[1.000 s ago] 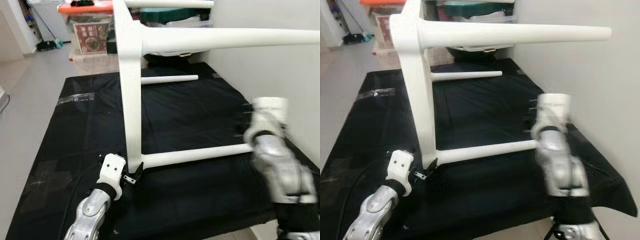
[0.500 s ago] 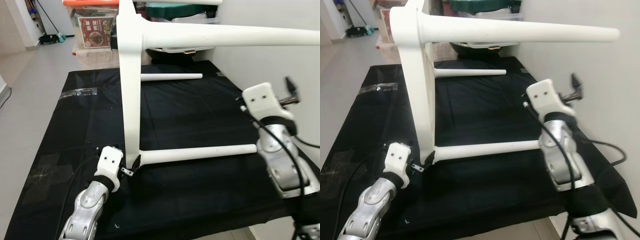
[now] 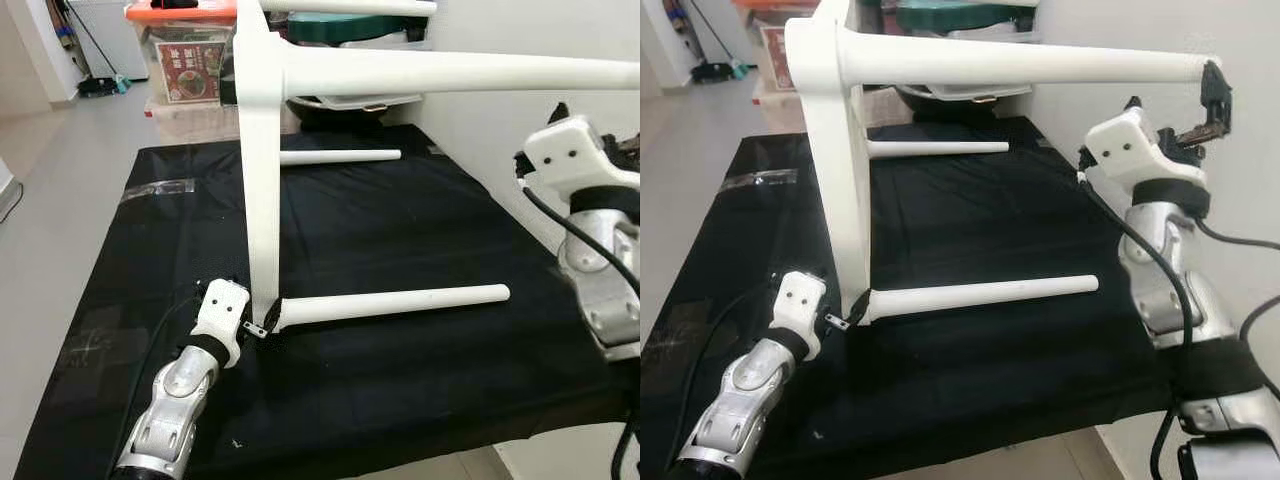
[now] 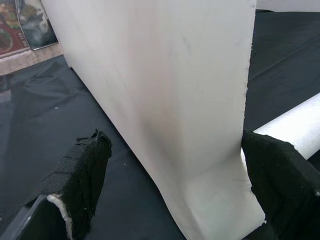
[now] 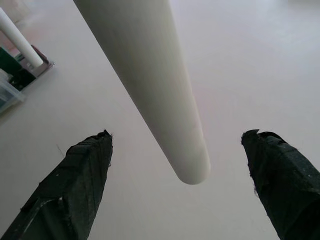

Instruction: Building children table

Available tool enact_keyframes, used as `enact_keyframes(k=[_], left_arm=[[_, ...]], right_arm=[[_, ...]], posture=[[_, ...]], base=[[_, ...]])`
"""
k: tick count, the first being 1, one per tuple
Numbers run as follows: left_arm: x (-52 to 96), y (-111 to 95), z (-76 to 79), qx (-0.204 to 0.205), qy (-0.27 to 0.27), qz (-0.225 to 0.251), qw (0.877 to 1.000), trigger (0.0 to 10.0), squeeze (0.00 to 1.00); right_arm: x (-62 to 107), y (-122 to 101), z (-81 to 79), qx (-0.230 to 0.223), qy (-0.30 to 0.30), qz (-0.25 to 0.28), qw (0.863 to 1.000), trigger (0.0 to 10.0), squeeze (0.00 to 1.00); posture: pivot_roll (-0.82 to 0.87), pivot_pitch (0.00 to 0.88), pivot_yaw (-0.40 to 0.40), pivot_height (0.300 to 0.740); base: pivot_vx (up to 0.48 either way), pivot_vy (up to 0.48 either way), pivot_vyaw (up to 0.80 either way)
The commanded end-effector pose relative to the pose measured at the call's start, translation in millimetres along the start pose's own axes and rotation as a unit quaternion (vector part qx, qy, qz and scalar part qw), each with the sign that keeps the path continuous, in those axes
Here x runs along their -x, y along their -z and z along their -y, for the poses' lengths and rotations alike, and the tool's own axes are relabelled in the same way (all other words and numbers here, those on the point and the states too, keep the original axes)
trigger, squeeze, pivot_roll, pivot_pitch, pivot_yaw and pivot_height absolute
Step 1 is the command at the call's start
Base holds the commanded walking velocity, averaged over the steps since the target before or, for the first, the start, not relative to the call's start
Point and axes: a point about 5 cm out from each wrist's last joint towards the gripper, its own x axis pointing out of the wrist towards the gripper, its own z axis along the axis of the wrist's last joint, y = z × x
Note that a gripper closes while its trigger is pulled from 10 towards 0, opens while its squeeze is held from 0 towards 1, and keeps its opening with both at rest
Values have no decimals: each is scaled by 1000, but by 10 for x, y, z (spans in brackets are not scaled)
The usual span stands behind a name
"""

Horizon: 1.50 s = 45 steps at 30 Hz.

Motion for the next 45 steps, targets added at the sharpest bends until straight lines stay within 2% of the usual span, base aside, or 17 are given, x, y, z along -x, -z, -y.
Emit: enact_keyframes(k=[1, 4, 5, 9, 11, 12, 13, 15, 21, 22, 24, 32, 45], left_arm=[[12, 42, -124, -9, -39, -5, 999, 10000, 0], [6, 39, -184, -9, -65, -3, 998, 10000, 0], [6, 23, -263, -9, -91, 3, 996, 10000, 0], [9, 17, -349, -7, -114, 5, 993, 10000, 0], [15, 6, -451, -7, -142, 6, 990, 10000, 0], [15, 6, -451, -7, -142, 6, 990, 10000, 0], [24, -3, -535, -5, -167, 8, 986, 10000, 0], [25, -4, -552, -4, -171, 8, 985, 10000, 0], [10, 11, -499, -4, -157, 6, 988, 10000, 0], [-13, 22, -441, -1, -148, 6, 989, 10000, 0], [-21, 24, -425, 0, -146, 6, 989, 10000, 0], [-43, 65, -403, 3, -147, 0, 989, 10000, 0], [-62, 99, -382, 4, -146, -4, 989, 10000, 0]], right_arm=[[-15, -65, -49, -11, -5, 14, 1000, 10000, 0], [-2, -97, -81, -19, -8, 22, 1000, 10000, 0], [21, -100, -96, -27, -10, 25, 999, 10000, 0], [39, -86, -107, -27, -11, 27, 999, 10000, 0], [55, -78, -111, -26, -11, 31, 999, 10000, 0], [55, -78, -111, -26, -11, 31, 999, 10000, 0], [71, -84, -110, -19, -9, 37, 999, 10000, 0], [75, -87, -111, -16, -9, 40, 999, 10000, 0], [78, -102, -134, -6, -13, 50, 999, 10000, 0], [26, -137, -152, 6, -18, 66, 998, 10000, 0], [3, -151, -158, 10, -19, 71, 997, 10000, 0], [-105, -348, -217, 28, -35, 120, 992, 10000, 0], [-156, -454, -326, 33, -55, 137, 989, 10000, 0]], posture=[[11, 0, -33, 740], [13, 0, -32, 740], [11, 0, -29, 740], [10, 0, -27, 740], [8, 0, -24, 740], [8, 0, -24, 740], [6, 0, -23, 740], [7, 0, -24, 740], [5, 0, -22, 740], [2, 0, -24, 740], [2, 0, -24, 740], [0, 0, -32, 740], [-3, 0, -34, 740]], base=[[0, 0, 0], [0, 0, 0], [0, 0, 0], [0, 0, 0], [0, 0, 0], [0, 0, 0], [0, 0, 0], [0, 0, 0], [0, 0, 0], [0, 0, 0], [0, 0, 0], [0, 0, 0], [0, 0, 0]])
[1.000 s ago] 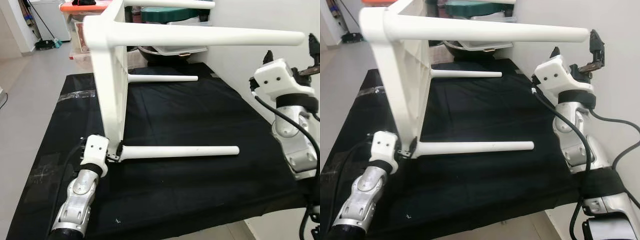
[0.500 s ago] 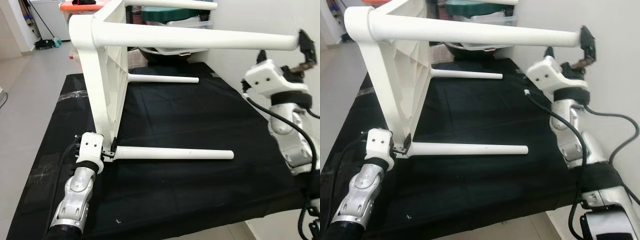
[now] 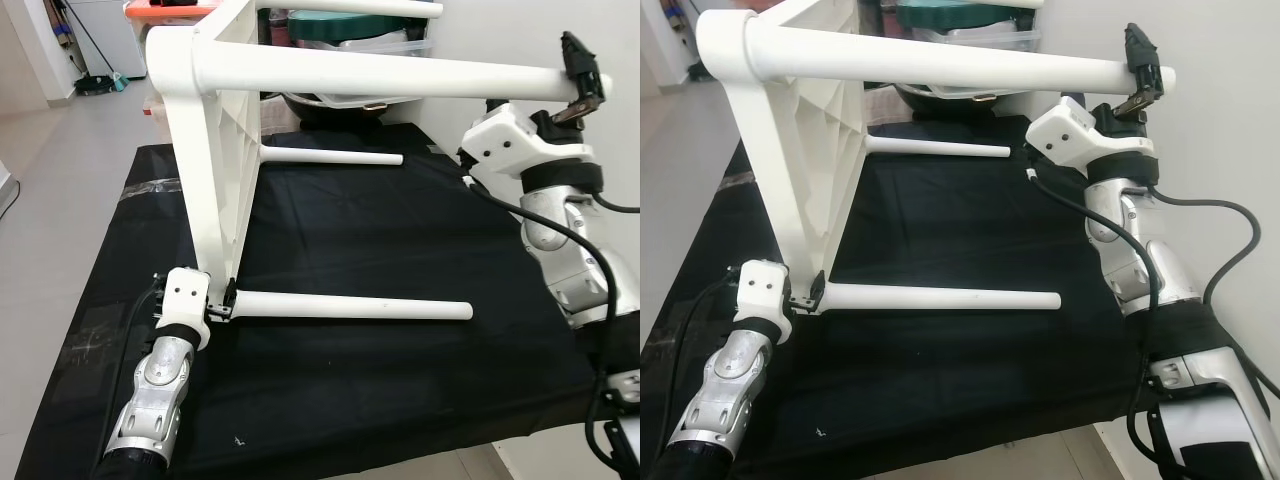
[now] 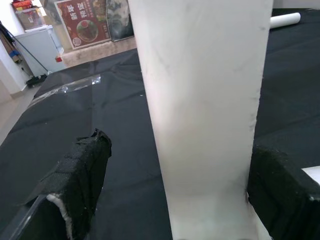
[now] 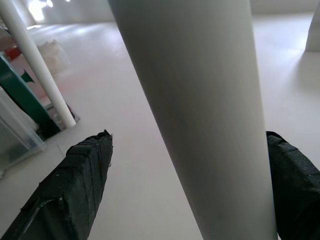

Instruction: Building children table

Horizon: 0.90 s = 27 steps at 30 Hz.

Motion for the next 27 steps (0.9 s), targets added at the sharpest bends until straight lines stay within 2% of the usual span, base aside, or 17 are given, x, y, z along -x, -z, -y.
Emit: enact_keyframes(k=[1, 2, 3, 4, 5, 6, 22, 25, 27], left_arm=[[-11, 17, 22, 1, 1, -1, 1000, 10000, 0], [-16, 23, 23, 0, 1, -2, 1000, 10000, 0], [-16, 23, 23, 0, 1, -2, 1000, 10000, 0], [-20, 29, 26, 0, 2, -3, 1000, 10000, 0], [-20, 29, 26, 0, 2, -3, 1000, 10000, 0], [-23, 35, 28, -2, 3, -3, 1000, 10000, 0], [-49, 113, -43, -1, -7, -16, 1000, 10000, 0], [-71, 163, -84, 7, -18, -28, 999, 10000, 0], [-74, 195, -143, 9, -29, -34, 999, 10000, 0]], right_arm=[[-21, -55, -43, -3, -12, 13, 1000, 10000, 0], [-34, -80, -40, -9, -12, 18, 1000, 6275, 0], [-34, -80, -40, -9, -12, 18, 1000, 6275, 0], [-43, -109, -43, -13, -13, 24, 1000, 2510, 0], [-43, -109, -43, -13, -13, 24, 1000, 2510, 0], [-45, -140, -48, -18, -14, 30, 999, 0, 0], [-95, -181, 5, -30, -12, 43, 999, 0, 0], [-128, -149, 50, -44, -8, 32, 998, 0, 0], [-159, -96, 84, -72, -6, 9, 997, 0, 0]], posture=[[-3, 0, -34, 740], [-5, 0, -34, 740], [-5, 0, -34, 740], [-5, 0, -34, 740], [-5, 0, -34, 740], [-4, 0, -36, 740], [-16, 0, -41, 740], [-27, 0, -33, 740], [-26, 0, -34, 740]], base=[[0, 0, 0], [0, 0, 0], [0, 0, 0], [0, 0, 0], [0, 0, 0], [0, 0, 0], [0, 0, 0], [0, 0, 0], [0, 0, 0]])
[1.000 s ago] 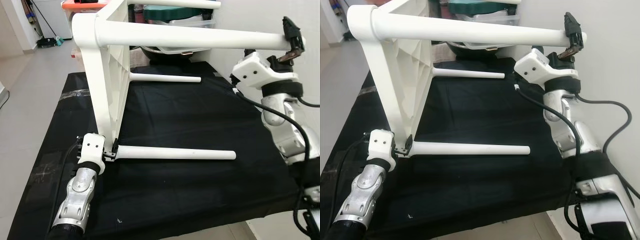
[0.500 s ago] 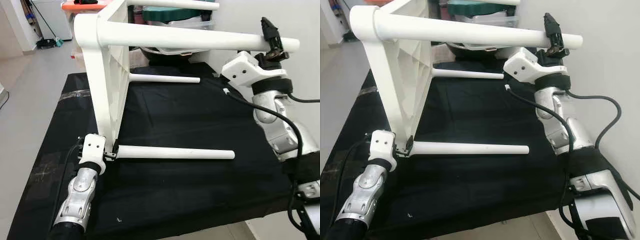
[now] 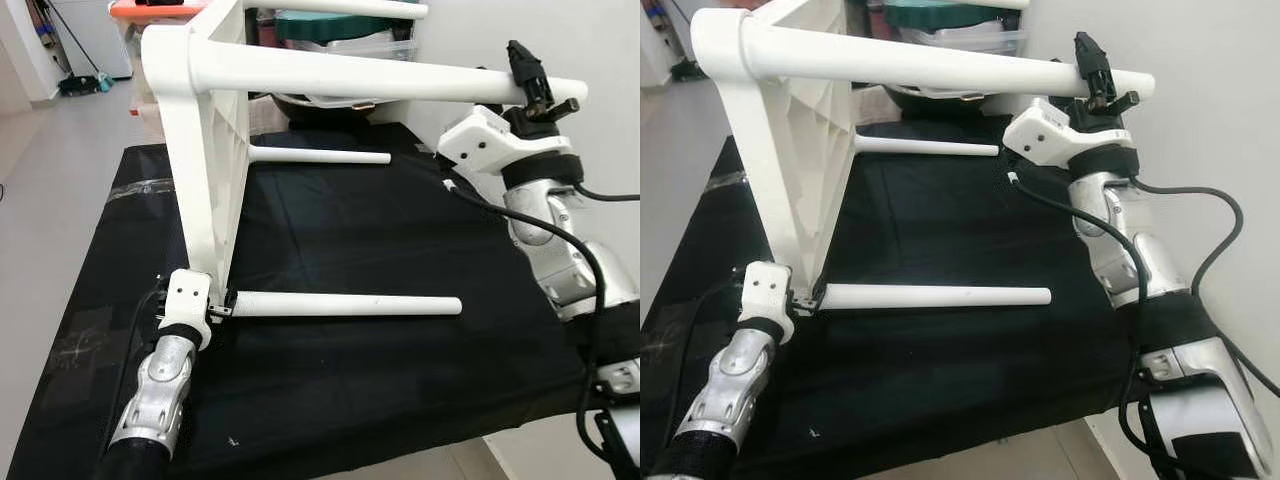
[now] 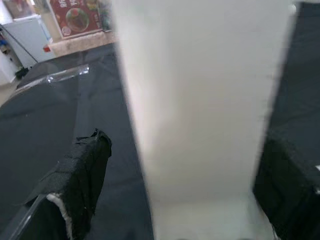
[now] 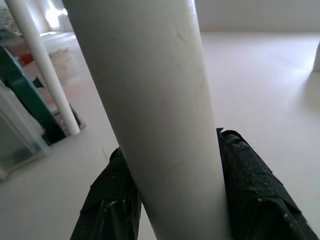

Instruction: Building children table

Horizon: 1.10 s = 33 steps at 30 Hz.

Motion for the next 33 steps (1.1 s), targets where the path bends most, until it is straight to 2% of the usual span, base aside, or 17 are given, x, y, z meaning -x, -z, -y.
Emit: enact_keyframes(k=[1, 3, 5, 10, 12, 14, 15, 16, 19, 21, 25, 26, 27, 29, 30, 32, 33], left_arm=[[20, 78, -150, -3, -25, -15, 1000, 10000, 0], [20, 78, -150, -3, -25, -15, 1000, 10000, 0], [3, 27, -235, -14, -31, -5, 999, 10000, 0], [-38, -100, -367, -33, -45, 20, 998, 10000, 0], [-104, -350, -593, -56, -73, 63, 994, 10000, 0], [-104, -350, -593, -56, -73, 63, 994, 10000, 0], [-128, -465, -687, -65, -84, 82, 991, 10000, 0], [-128, -465, -687, -65, -84, 82, 991, 10000, 0], [-189, -951, -1054, -119, -108, 149, 976, 10000, 0], [-211, -1240, -1246, -148, -118, 181, 965, 10000, 0], [-211, -1240, -1246, -148, -118, 181, 965, 10000, 0], [-226, -1418, -1343, -161, -120, 197, 960, 10000, 0], [-226, -1418, -1343, -161, -120, 197, 960, 10000, 0], [-287, -1952, -1542, -223, -115, 232, 940, 10000, 0], [-287, -1952, -1542, -223, -115, 232, 940, 10000, 0], [-325, -2389, -1619, -265, -106, 260, 922, 10000, 0], [-325, -2389, -1619, -265, -106, 260, 922, 10000, 0]], right_arm=[[-65, 47, 102, -79, 24, -28, 996, 0, 0], [-65, 47, 102, -79, 24, -28, 996, 0, 0], [-88, 136, 91, -130, 19, -67, 989, 0, 0], [-98, 196, 45, -167, 11, -94, 981, 0, 0], [-83, 226, -60, -212, -4, -122, 970, 0, 0], [-83, 226, -60, -212, -4, -122, 970, 0, 0], [-70, 245, -107, -231, -12, -137, 963, 0, 0], [-70, 245, -107, -231, -12, -137, 963, 0, 0], [-5, 362, -245, -276, -36, -194, 941, 0, 0], [31, 408, -315, -288, -51, -214, 932, 0, 0], [31, 408, -315, -288, -51, -214, 932, 0, 0], [49, 418, -354, -293, -60, -222, 928, 0, 0], [49, 418, -354, -293, -60, -222, 928, 0, 0], [129, 444, -542, -358, -89, -269, 889, 0, 0], [129, 444, -542, -358, -89, -269, 889, 0, 0], [310, 427, -838, -453, -112, -341, 816, 0, 0], [310, 427, -838, -453, -112, -341, 816, 0, 0]], posture=[[-22, 0, -35, 740], [-22, 0, -35, 740], [-9, 0, -39, 740], [0, 0, -41, 740], [14, 0, -38, 740], [14, 0, -38, 740], [15, 0, -38, 740], [15, 0, -38, 740], [31, 0, -31, 740], [31, 0, -31, 740], [31, 0, -31, 740], [46, 0, -30, 740], [46, 0, -30, 740], [60, 0, -27, 740], [60, 0, -27, 740], [84, 0, -29, 740], [84, 0, -29, 740]], base=[[0, 0, 0], [0, 0, 0], [0, 0, 0], [0, 0, 0], [0, 0, 0], [0, 0, 0], [0, 0, 0], [0, 0, 0], [0, 0, 0], [0, 0, 0], [0, 0, 0], [0, 0, 0], [0, 0, 0], [0, 0, 0], [0, 0, 0], [0, 0, 0], [0, 0, 0]])
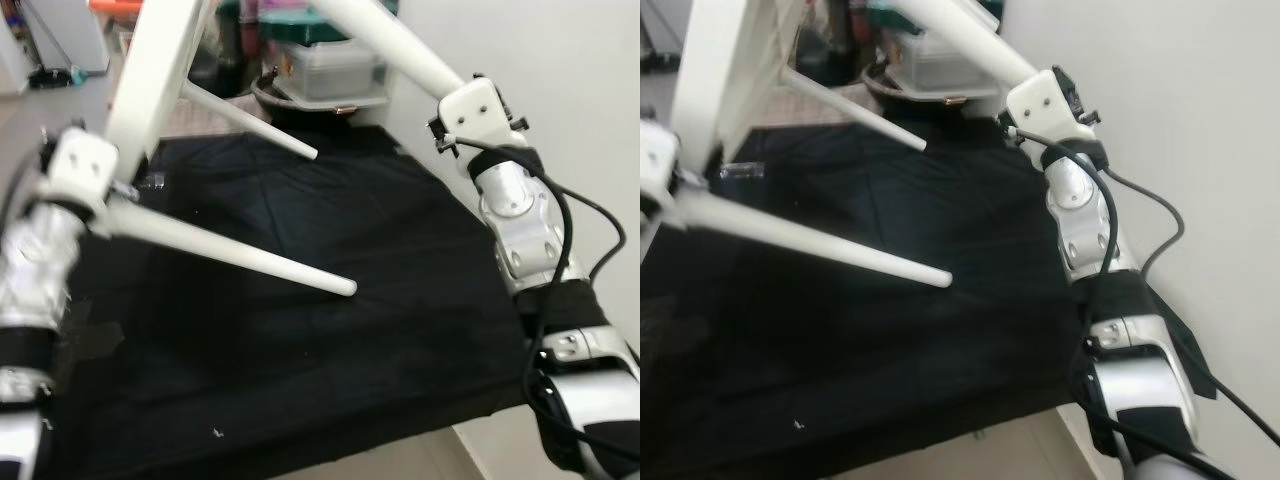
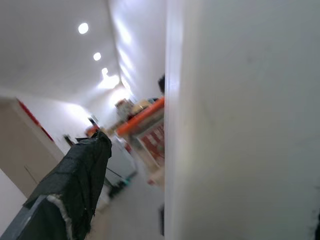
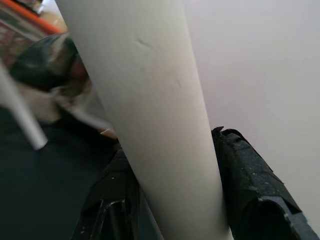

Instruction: Building children table

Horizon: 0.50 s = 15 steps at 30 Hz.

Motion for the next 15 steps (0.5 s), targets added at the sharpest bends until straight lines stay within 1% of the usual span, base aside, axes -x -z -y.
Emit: enact_keyframes(k=[1, 2, 3, 4, 5, 6, 7, 8, 9, 12, 13, 14, 15], left_arm=[[13, -136, -376, -4, -68, 33, 997, 10000, 0], [-75, -248, -455, -19, -61, 44, 997, 10000, 0], [-75, -248, -455, -19, -61, 44, 997, 10000, 0], [-151, -347, -514, -36, -51, 53, 997, 10000, 0], [-151, -347, -514, -36, -51, 53, 997, 10000, 0], [-244, -462, -562, -52, -36, 61, 996, 10000, 0], [-244, -462, -562, -52, -36, 61, 996, 10000, 0], [-323, -583, -601, -67, -24, 70, 995, 10000, 0], [-378, -678, -619, -73, -13, 78, 994, 10000, 0], [-378, -678, -619, -73, -13, 78, 994, 10000, 0], [-415, -739, -593, -74, 2, 86, 994, 10000, 0], [-415, -739, -593, -74, 2, 86, 994, 10000, 0], [-423, -753, -524, -72, 23, 94, 993, 10000, 0]], right_arm=[[131, 588, 110, -119, 29, -134, 983, 0, 0], [195, 722, -30, -170, 23, -175, 970, 0, 0], [195, 722, -30, -170, 23, -175, 970, 0, 0], [287, 852, -188, -210, 17, -214, 954, 0, 0], [287, 852, -188, -210, 17, -214, 954, 0, 0], [417, 964, -383, -242, 12, -249, 938, 0, 0], [417, 964, -383, -242, 12, -249, 938, 0, 0], [537, 1020, -551, -262, 5, -270, 926, 0, 0], [629, 1043, -674, -269, -4, -280, 921, 0, 0], [629, 1043, -674, -269, -4, -280, 921, 0, 0], [720, 1059, -792, -272, -17, -290, 918, 0, 0], [720, 1059, -792, -272, -17, -290, 918, 0, 0], [806, 1086, -894, -273, -30, -302, 913, 0, 0]], posture=[[84, 0, -29, 740], [84, 0, -29, 740], [84, 0, -29, 740], [89, 0, -23, 740], [89, 0, -23, 740], [90, 0, -19, 740], [90, 0, -19, 740], [89, 0, -13, 740], [84, 0, -6, 740], [84, 0, -6, 740], [81, 0, -6, 740], [81, 0, -6, 740], [75, 0, -3, 740]], base=[[0, 0, 0], [0, 0, 0], [0, 0, 0], [0, 0, 0], [0, 0, 0], [0, 0, 0], [0, 0, 0], [0, 0, 0], [0, 0, 0], [0, 0, 0], [0, 0, 0], [0, 0, 0], [0, 0, 0]])
